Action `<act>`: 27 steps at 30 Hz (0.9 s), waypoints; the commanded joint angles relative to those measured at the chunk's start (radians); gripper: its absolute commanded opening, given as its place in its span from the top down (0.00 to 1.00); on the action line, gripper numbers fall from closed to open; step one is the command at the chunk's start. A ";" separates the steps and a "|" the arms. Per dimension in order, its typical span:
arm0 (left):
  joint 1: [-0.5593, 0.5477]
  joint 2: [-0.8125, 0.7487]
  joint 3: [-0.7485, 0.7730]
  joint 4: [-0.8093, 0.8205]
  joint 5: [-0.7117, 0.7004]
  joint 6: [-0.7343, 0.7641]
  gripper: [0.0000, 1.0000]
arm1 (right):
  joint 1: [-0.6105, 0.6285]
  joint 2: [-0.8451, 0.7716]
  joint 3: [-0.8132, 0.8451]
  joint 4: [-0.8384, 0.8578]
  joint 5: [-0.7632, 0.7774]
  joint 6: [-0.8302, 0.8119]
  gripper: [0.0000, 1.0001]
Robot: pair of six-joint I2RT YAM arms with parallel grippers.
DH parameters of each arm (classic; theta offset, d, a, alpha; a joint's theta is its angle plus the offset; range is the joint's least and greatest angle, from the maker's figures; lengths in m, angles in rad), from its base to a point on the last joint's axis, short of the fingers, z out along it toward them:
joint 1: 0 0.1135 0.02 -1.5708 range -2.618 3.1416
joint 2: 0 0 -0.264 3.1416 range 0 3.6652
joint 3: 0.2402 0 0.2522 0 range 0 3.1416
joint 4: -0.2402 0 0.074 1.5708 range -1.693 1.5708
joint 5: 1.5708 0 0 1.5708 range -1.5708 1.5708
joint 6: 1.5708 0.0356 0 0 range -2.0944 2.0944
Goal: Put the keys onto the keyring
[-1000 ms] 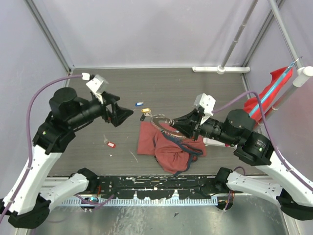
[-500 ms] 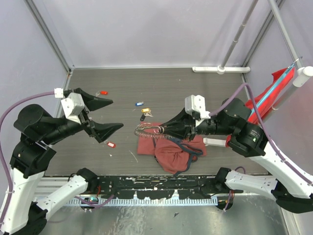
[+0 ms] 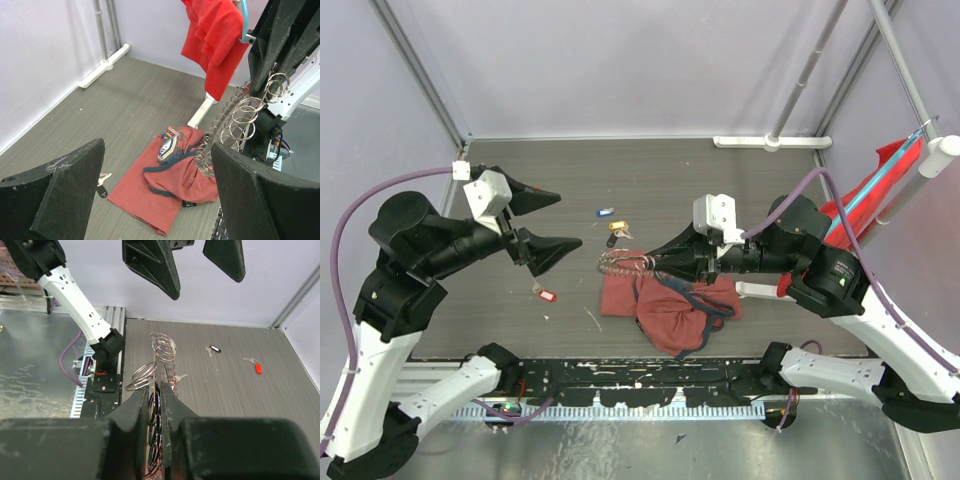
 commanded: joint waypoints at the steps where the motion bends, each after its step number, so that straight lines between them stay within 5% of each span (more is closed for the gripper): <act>1: -0.002 0.009 0.026 0.007 -0.029 -0.006 0.06 | -0.001 -0.011 0.071 0.000 0.076 -0.023 0.99; 14: -0.040 0.080 0.060 -0.001 -0.125 -0.024 0.12 | -0.001 0.032 0.148 -0.120 0.407 0.009 0.99; 27: -0.545 0.112 0.000 0.073 -0.689 0.208 0.16 | 0.000 0.050 0.190 -0.168 0.585 0.104 0.99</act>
